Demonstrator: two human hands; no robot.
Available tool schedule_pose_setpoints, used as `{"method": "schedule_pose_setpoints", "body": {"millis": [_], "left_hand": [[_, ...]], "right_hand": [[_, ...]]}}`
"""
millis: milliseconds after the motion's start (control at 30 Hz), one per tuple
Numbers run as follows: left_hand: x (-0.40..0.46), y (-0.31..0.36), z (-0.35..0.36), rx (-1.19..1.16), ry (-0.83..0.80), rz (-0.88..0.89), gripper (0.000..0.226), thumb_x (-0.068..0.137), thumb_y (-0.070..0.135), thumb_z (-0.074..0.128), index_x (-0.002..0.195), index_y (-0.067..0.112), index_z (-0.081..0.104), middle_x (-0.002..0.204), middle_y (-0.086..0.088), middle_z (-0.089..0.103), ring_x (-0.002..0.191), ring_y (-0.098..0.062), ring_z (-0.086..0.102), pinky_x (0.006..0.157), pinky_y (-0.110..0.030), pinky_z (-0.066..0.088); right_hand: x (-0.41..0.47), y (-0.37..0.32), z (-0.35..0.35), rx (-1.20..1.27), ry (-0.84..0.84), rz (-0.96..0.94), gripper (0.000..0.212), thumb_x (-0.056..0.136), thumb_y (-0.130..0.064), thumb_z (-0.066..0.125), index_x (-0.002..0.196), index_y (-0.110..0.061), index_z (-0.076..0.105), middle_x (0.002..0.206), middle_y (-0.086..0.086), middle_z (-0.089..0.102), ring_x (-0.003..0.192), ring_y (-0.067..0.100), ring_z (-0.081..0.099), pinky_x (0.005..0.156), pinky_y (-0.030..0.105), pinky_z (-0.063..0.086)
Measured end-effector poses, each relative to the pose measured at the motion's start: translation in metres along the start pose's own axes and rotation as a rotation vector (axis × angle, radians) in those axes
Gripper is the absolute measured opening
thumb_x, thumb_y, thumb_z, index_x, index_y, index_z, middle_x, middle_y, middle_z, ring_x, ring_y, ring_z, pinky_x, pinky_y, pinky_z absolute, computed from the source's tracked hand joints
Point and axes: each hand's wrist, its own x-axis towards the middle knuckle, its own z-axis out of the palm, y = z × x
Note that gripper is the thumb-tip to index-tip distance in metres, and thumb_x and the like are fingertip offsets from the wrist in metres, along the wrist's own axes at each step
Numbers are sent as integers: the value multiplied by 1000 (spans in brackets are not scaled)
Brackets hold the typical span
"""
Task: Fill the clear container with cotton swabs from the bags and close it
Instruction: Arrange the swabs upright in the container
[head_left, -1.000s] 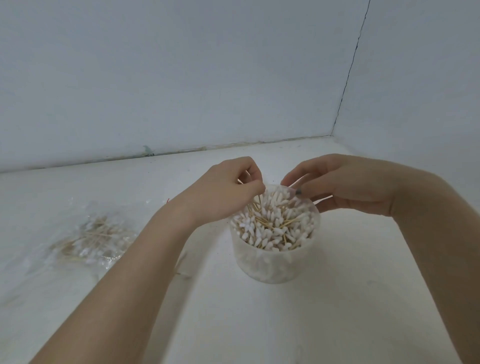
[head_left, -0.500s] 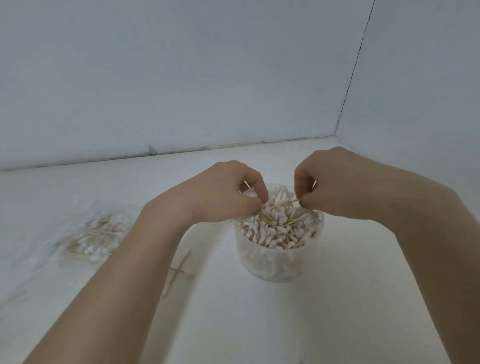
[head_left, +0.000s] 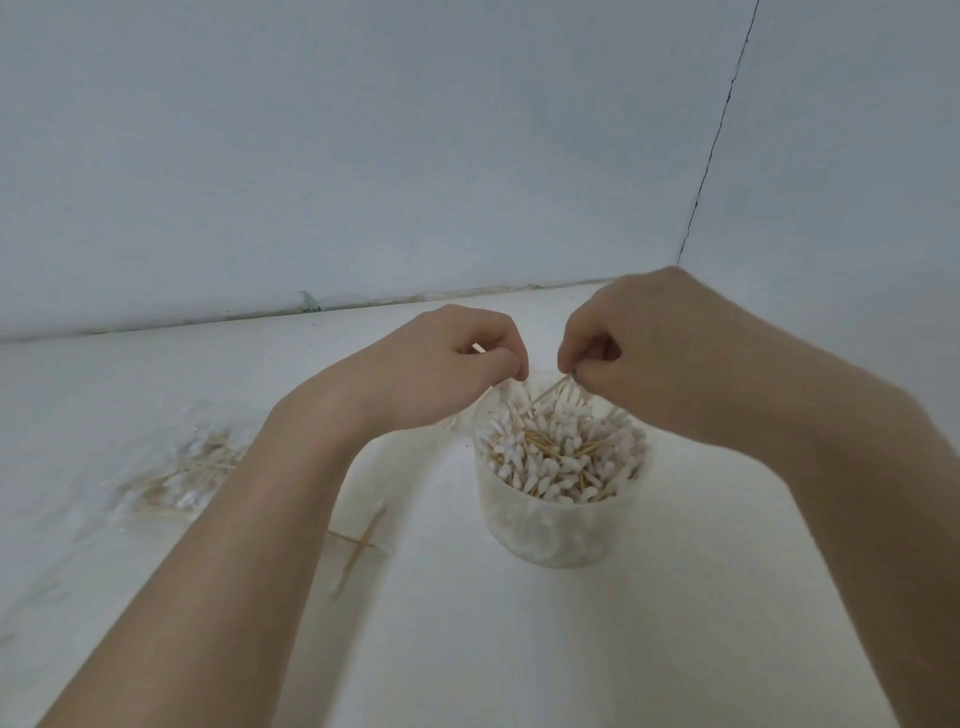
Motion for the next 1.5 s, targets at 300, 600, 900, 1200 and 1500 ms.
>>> {"method": "schedule_pose_setpoints", "body": {"millis": [300, 600, 900, 1200, 1500], "left_hand": [[4, -5, 5, -30, -52, -27, 17, 95, 38, 54, 89, 28, 68, 101, 13, 70, 105, -19, 66, 97, -53, 53], [3, -2, 7, -194, -77, -85, 39, 90, 39, 49, 103, 7, 67, 114, -11, 69, 110, -29, 67, 101, -52, 54], [5, -11, 9, -146, -35, -41, 17, 92, 41, 65, 93, 25, 69, 102, 9, 73, 98, -15, 69, 93, -45, 54], [7, -9, 16, -84, -11, -3, 17, 92, 36, 70, 83, 25, 61, 90, 9, 69, 85, -15, 70, 78, -34, 53], [-4, -1, 5, -80, -55, -46, 21, 87, 43, 76, 98, 31, 62, 109, 10, 69, 99, -7, 71, 94, -46, 57]], "right_hand": [[10, -1, 31, 197, 99, -51, 18, 87, -11, 56, 90, -28, 62, 86, -7, 68, 81, 11, 63, 74, 36, 54], [14, 8, 34, 279, 24, -38, 11, 83, -15, 67, 82, -25, 71, 76, -9, 73, 77, 2, 68, 78, 32, 57], [17, 16, 34, 343, 1, -15, 17, 81, -15, 68, 81, -31, 73, 76, -14, 70, 63, -9, 57, 55, 5, 40], [13, 35, 8, 287, -28, 46, 27, 84, -11, 68, 98, -35, 68, 96, -15, 67, 87, 3, 62, 66, 21, 46], [15, 30, 13, 324, -140, 99, 17, 90, -32, 66, 106, -38, 65, 103, -15, 65, 94, 10, 67, 82, 32, 56]]}}
